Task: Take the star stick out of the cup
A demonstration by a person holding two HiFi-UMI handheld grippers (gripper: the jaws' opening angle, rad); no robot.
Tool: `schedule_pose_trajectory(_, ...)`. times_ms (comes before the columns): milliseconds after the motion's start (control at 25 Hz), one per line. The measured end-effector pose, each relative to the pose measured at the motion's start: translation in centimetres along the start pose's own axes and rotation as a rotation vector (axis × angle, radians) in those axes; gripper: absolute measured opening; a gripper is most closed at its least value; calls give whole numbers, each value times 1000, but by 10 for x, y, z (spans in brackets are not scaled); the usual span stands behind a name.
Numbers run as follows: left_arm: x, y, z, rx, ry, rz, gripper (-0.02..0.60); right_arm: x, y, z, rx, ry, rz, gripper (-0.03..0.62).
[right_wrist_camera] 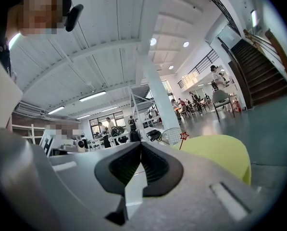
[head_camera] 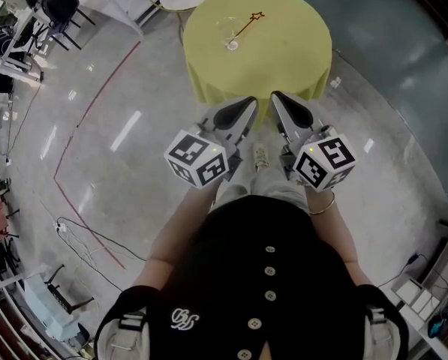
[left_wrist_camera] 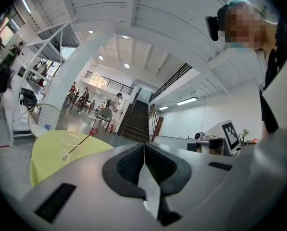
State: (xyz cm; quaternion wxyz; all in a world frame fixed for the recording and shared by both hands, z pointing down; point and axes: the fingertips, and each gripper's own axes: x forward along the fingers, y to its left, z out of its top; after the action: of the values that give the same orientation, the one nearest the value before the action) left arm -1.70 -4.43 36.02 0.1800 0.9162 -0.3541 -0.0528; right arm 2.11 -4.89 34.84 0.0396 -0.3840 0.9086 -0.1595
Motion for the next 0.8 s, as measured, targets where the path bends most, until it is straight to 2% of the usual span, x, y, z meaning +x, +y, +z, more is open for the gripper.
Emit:
schedule_pose_trajectory(240,44,27,26,3,-29,28,15,29,-39,20,-9,29,23,3)
schedule_pose_trajectory(480,74,57,43,3,-47,80,15,60,-76,45,-5,16,54,3)
schedule_pose_trajectory(800,109,91,59,-14,-71,124,15,92,-112,54,0,43,102,3)
